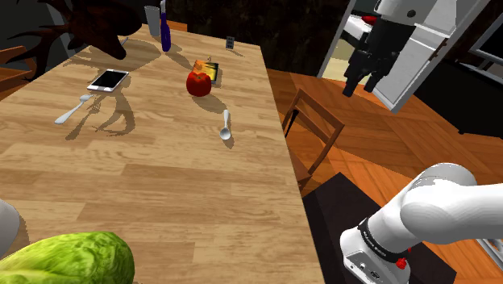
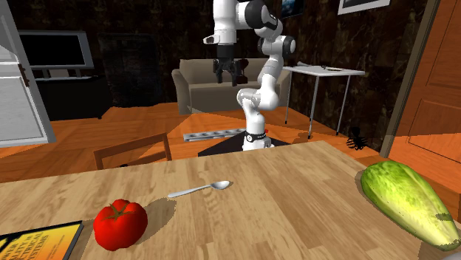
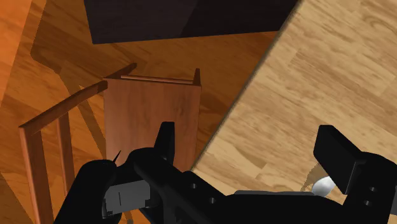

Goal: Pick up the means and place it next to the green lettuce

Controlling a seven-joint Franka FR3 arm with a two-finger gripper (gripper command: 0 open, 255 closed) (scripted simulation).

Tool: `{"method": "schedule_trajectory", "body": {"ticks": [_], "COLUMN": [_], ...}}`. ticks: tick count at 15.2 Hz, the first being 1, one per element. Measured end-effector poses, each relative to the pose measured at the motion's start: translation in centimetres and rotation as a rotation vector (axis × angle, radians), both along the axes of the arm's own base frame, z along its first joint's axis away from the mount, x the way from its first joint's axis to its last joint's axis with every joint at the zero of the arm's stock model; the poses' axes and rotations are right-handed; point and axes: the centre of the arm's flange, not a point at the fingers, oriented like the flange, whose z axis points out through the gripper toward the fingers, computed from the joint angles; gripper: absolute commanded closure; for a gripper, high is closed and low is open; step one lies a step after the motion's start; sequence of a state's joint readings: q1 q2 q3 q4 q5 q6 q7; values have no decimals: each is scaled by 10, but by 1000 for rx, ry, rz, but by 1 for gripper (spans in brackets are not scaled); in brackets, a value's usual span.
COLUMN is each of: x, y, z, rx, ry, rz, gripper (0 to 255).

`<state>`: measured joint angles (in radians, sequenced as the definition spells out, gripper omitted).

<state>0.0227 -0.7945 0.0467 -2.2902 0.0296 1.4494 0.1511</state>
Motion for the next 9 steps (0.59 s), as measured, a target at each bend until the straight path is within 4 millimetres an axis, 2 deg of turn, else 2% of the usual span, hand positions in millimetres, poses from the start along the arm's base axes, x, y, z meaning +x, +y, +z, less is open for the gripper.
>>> {"method": "schedule_trajectory", "body": {"ticks": [3, 9], "x": [11, 66], "y": [6, 32], "z": [-10, -49], "rx": [7, 38], "ry": [2, 10], "rz": [-17, -99], "gripper": [0, 0]}}
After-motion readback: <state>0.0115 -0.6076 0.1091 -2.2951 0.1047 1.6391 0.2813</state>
